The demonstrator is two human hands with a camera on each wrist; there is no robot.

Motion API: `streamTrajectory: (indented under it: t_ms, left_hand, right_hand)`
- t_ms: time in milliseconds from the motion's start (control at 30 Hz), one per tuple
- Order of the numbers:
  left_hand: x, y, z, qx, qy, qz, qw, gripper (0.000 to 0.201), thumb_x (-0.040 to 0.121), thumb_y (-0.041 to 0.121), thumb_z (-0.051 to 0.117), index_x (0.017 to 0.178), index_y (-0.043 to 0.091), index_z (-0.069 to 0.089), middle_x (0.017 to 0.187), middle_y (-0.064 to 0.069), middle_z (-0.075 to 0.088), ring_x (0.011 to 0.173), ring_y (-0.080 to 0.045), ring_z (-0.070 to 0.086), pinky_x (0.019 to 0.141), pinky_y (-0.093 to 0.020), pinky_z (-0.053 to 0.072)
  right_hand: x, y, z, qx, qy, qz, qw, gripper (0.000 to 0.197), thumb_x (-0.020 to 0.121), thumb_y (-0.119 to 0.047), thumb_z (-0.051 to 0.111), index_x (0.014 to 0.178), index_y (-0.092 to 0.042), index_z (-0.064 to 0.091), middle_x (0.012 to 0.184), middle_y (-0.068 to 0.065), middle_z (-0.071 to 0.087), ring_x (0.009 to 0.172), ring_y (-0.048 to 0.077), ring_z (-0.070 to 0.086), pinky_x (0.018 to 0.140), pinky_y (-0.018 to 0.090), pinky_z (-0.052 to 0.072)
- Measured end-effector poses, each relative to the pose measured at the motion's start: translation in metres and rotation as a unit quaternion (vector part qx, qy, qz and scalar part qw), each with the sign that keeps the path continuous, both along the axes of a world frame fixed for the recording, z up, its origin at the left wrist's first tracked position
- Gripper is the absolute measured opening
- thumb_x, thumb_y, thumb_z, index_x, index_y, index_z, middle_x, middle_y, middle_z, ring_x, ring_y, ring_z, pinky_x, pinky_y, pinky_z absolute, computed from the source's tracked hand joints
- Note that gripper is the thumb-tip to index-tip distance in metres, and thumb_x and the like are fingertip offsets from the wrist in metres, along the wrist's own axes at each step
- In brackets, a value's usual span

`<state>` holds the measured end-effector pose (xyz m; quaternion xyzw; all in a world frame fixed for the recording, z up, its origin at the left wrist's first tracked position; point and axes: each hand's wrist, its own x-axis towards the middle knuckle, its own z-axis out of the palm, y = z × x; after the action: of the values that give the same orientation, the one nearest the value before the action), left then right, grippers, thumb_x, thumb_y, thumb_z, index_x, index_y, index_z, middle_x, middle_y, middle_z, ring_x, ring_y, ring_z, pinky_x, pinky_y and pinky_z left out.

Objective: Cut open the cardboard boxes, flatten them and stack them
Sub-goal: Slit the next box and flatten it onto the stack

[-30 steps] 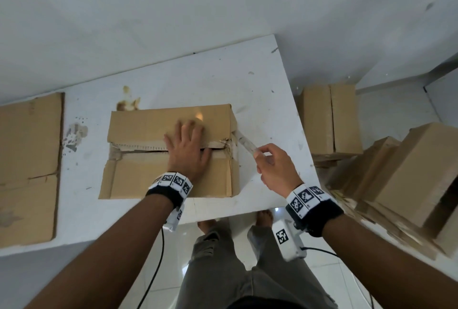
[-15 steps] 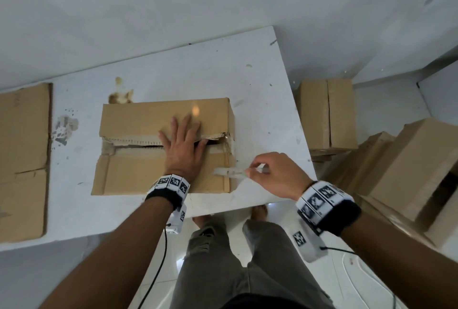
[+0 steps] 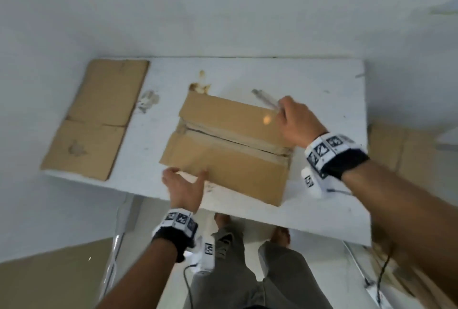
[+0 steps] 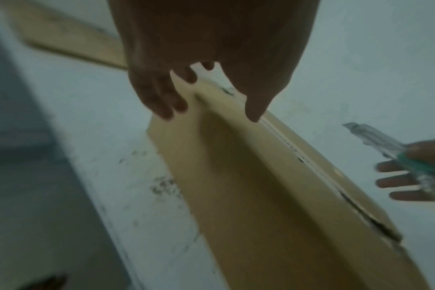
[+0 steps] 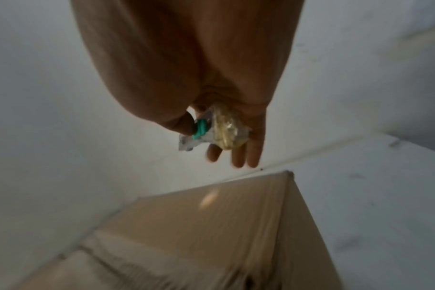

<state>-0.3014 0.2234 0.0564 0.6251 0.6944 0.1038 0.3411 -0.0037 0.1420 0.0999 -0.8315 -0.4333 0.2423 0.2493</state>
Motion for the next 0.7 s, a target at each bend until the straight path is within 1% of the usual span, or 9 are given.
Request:
streamTrajectory:
  t_ms: [67, 133, 167, 233, 333, 400, 433, 567, 700]
  left_hand:
    - [-0.002, -0.013, -0.007, -0.133, -0.095, 0.061, 0.985, 0.089, 0.076, 0.052, 0.086, 0.134, 0.017, 0.029, 0.130, -0.010, 0.050, 0.106, -0.031, 0.062, 0.093, -0.047, 0.057]
    - [0.011, -0.017, -0.012, -0.189, -0.149, 0.089, 0.966, 0.094, 0.072, 0.057, 0.087, 0.134, 0.019, 0.027, 0.125, -0.010, 0.055, 0.101, -0.031, 0.067, 0.079, -0.048, 0.063]
    - [0.021, -0.012, -0.012, -0.182, -0.149, 0.098, 0.967, 0.102, 0.067, 0.060, 0.088, 0.136, 0.016, 0.028, 0.129, -0.011, 0.054, 0.107, -0.033, 0.066, 0.080, -0.048, 0.063]
    - [0.037, 0.010, -0.008, -0.151, -0.081, 0.086, 0.981, 0.127, 0.057, 0.064, 0.091, 0.149, 0.012, 0.021, 0.146, -0.016, 0.042, 0.128, -0.040, 0.052, 0.099, -0.052, 0.055]
    - [0.050, 0.054, 0.003, -0.126, 0.054, -0.066, 0.988, 0.155, 0.055, 0.057, 0.097, 0.160, 0.011, -0.008, 0.161, -0.019, 0.019, 0.145, -0.045, 0.030, 0.117, -0.058, 0.034]
    - [0.057, 0.078, 0.008, -0.115, 0.141, -0.217, 0.959, 0.163, 0.054, 0.055, 0.098, 0.159, 0.008, -0.017, 0.165, -0.019, 0.009, 0.148, -0.046, 0.023, 0.118, -0.060, 0.031]
    - [0.062, 0.084, 0.010, -0.108, 0.184, -0.280, 0.936, 0.164, 0.054, 0.054, 0.097, 0.158, 0.005, -0.020, 0.166, -0.020, 0.004, 0.150, -0.046, 0.020, 0.119, -0.060, 0.030]
    - [0.072, 0.079, 0.014, -0.084, 0.305, -0.388, 0.865, 0.156, 0.066, 0.055, 0.091, 0.157, 0.010, -0.026, 0.166, -0.019, -0.024, 0.155, -0.045, -0.001, 0.117, -0.073, 0.016]
    - [0.076, 0.049, 0.005, -0.040, 0.312, -0.393, 0.864, 0.134, 0.078, 0.050, 0.081, 0.159, 0.015, -0.019, 0.162, -0.023, -0.031, 0.151, -0.053, -0.012, 0.114, -0.078, 0.012]
  right_hand:
    - [0.007, 0.030, -0.002, -0.047, -0.046, 0.039, 0.997, 0.021, 0.105, -0.020, 0.041, 0.114, -0.003, 0.047, 0.099, 0.016, 0.058, 0.073, 0.027, 0.053, 0.059, 0.034, 0.036]
    - [0.006, 0.037, -0.008, -0.092, -0.049, 0.057, 0.993, 0.023, 0.106, -0.019, 0.038, 0.119, -0.002, 0.044, 0.100, 0.017, 0.060, 0.068, 0.025, 0.052, 0.053, 0.033, 0.035]
    - [0.003, 0.033, -0.013, -0.104, -0.040, 0.049, 0.993, 0.023, 0.106, -0.020, 0.037, 0.121, -0.003, 0.042, 0.097, 0.016, 0.061, 0.065, 0.024, 0.053, 0.052, 0.032, 0.036]
    - [-0.008, 0.011, -0.025, -0.102, 0.010, 0.005, 0.995, 0.020, 0.106, -0.022, 0.036, 0.121, -0.009, 0.040, 0.094, 0.014, 0.065, 0.069, 0.029, 0.061, 0.061, 0.038, 0.050]
    - [-0.044, -0.049, -0.040, -0.068, 0.251, -0.042, 0.965, 0.012, 0.106, -0.015, 0.039, 0.117, -0.016, 0.038, 0.097, 0.016, 0.069, 0.075, 0.034, 0.071, 0.074, 0.048, 0.059]
    - [-0.073, -0.083, -0.035, -0.073, 0.387, -0.049, 0.918, 0.013, 0.107, -0.017, 0.042, 0.120, -0.018, 0.041, 0.102, 0.015, 0.070, 0.075, 0.031, 0.072, 0.069, 0.040, 0.058]
    - [-0.082, -0.095, -0.032, -0.061, 0.404, -0.045, 0.912, 0.012, 0.107, -0.020, 0.044, 0.119, -0.020, 0.045, 0.103, 0.012, 0.071, 0.073, 0.026, 0.072, 0.067, 0.035, 0.057]
    - [-0.055, -0.087, -0.019, 0.009, 0.168, 0.000, 0.986, 0.011, 0.101, -0.030, 0.058, 0.112, -0.026, 0.057, 0.091, -0.006, 0.067, 0.066, 0.005, 0.060, 0.060, 0.023, 0.048]
    - [-0.012, -0.050, 0.008, -0.057, -0.075, 0.125, 0.988, 0.016, 0.096, -0.041, 0.062, 0.110, -0.032, 0.061, 0.093, -0.008, 0.067, 0.083, 0.016, 0.063, 0.065, 0.029, 0.042]
